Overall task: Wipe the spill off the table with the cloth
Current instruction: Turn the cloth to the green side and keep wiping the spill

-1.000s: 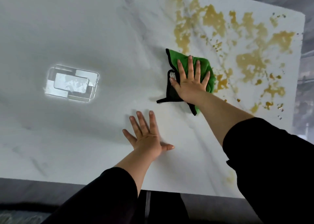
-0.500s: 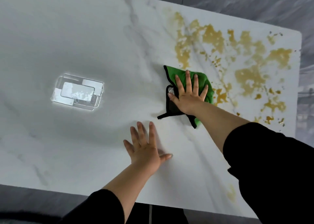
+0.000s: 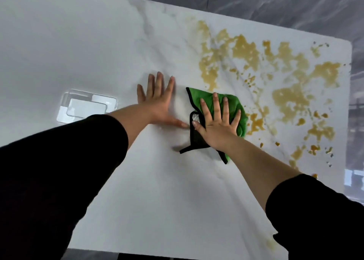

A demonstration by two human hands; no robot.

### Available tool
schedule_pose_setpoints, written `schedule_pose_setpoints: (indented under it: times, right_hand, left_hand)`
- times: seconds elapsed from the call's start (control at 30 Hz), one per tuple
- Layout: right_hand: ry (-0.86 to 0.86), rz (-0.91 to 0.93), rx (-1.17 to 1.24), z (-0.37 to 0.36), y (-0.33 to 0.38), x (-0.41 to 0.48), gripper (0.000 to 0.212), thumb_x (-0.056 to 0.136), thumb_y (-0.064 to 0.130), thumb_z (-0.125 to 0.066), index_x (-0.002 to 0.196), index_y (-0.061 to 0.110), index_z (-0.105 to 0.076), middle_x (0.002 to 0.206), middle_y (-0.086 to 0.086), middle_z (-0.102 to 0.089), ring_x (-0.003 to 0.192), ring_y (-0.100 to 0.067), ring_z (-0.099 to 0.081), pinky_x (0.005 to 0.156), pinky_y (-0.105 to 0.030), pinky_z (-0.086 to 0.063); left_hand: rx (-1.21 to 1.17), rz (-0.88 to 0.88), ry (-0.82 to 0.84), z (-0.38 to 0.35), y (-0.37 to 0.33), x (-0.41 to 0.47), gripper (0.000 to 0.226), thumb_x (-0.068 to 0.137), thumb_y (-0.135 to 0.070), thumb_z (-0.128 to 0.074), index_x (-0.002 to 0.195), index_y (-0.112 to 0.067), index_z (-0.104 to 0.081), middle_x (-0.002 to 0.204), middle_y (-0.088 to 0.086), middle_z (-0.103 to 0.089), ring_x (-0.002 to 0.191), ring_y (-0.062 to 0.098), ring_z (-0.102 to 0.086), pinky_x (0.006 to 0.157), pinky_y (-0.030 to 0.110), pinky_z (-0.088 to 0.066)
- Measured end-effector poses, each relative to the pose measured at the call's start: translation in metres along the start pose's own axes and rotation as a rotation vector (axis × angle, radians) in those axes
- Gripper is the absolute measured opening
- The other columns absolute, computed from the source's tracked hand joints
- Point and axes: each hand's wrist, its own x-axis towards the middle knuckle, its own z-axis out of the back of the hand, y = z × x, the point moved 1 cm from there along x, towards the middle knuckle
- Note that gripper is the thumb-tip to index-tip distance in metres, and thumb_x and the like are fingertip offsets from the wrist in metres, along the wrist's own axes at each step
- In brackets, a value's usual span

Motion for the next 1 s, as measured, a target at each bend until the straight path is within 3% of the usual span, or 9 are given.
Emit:
schedule_pose_setpoints:
  times: [0.1, 0.2, 0.47, 0.6, 0.73, 0.9, 1.0]
  right_hand:
    - [0.016, -0.001, 0.012, 0.000, 0.000, 0.001, 0.064, 0.089, 0.072, -0.005, 0.126, 0.048, 0.043, 0.126, 0.013, 0.063, 0.134, -0.024, 0.043, 0.102, -0.062, 0.024]
    - [0.062, -0.007, 0.016, 0.009, 0.001, 0.006, 0.064, 0.089, 0.072, -0.005, 0.124, 0.048, 0.044, 0.124, 0.013, 0.064, 0.133, -0.025, 0.044, 0.102, -0.063, 0.023]
    - [-0.002, -0.037, 0.029, 0.069, 0.012, 0.082, 0.068, 0.091, 0.071, -0.009, 0.141, 0.045, 0.028, 0.146, 0.007, 0.046, 0.138, -0.026, 0.036, 0.105, -0.065, 0.017]
    - [-0.037, -0.026, 0.027, 0.075, 0.012, 0.092, 0.066, 0.091, 0.070, -0.007, 0.140, 0.045, 0.030, 0.146, 0.008, 0.046, 0.139, -0.026, 0.035, 0.105, -0.064, 0.019]
    - [-0.028, 0.020, 0.015, 0.039, 0.010, 0.054, 0.063, 0.088, 0.071, -0.002, 0.125, 0.049, 0.044, 0.133, 0.013, 0.058, 0.136, -0.023, 0.040, 0.101, -0.059, 0.026]
    - [0.024, 0.015, 0.012, 0.032, 0.007, 0.048, 0.063, 0.086, 0.073, -0.002, 0.117, 0.053, 0.049, 0.128, 0.016, 0.062, 0.119, -0.016, 0.056, 0.096, -0.057, 0.031]
    - [-0.005, 0.002, 0.002, 0.051, 0.011, 0.070, 0.064, 0.089, 0.072, -0.006, 0.130, 0.050, 0.039, 0.130, 0.014, 0.060, 0.134, -0.023, 0.043, 0.103, -0.062, 0.023]
  left_hand:
    - [0.058, 0.007, 0.022, -0.005, 0.003, 0.005, 0.156, 0.036, -0.094, -0.063, 0.124, -0.039, 0.054, 0.129, -0.001, 0.064, 0.114, 0.021, 0.061, 0.100, 0.055, 0.031]
    - [0.051, 0.029, 0.040, -0.002, 0.000, 0.003, 0.156, 0.038, -0.091, -0.066, 0.118, -0.040, 0.057, 0.115, -0.005, 0.070, 0.111, 0.022, 0.063, 0.096, 0.054, 0.033]
    - [0.056, 0.017, 0.092, 0.000, 0.001, 0.002, 0.155, 0.043, -0.088, -0.069, 0.123, -0.040, 0.055, 0.118, -0.004, 0.070, 0.113, 0.023, 0.063, 0.090, 0.053, 0.036]
    - [0.056, 0.017, 0.110, 0.002, 0.000, 0.001, 0.153, 0.046, -0.088, -0.068, 0.125, -0.039, 0.054, 0.117, -0.004, 0.070, 0.114, 0.024, 0.062, 0.095, 0.054, 0.033]
    - [0.061, 0.037, 0.117, 0.003, -0.002, -0.001, 0.155, 0.044, -0.088, -0.068, 0.123, -0.038, 0.056, 0.118, -0.002, 0.070, 0.113, 0.025, 0.063, 0.096, 0.056, 0.032]
    - [0.050, 0.030, 0.113, 0.004, -0.001, 0.000, 0.156, 0.043, -0.087, -0.069, 0.124, -0.038, 0.055, 0.123, 0.000, 0.069, 0.112, 0.023, 0.064, 0.090, 0.054, 0.037]
    - [0.049, 0.016, 0.120, 0.003, 0.000, 0.001, 0.156, 0.045, -0.086, -0.070, 0.123, -0.038, 0.056, 0.122, 0.000, 0.069, 0.112, 0.023, 0.064, 0.090, 0.054, 0.037]
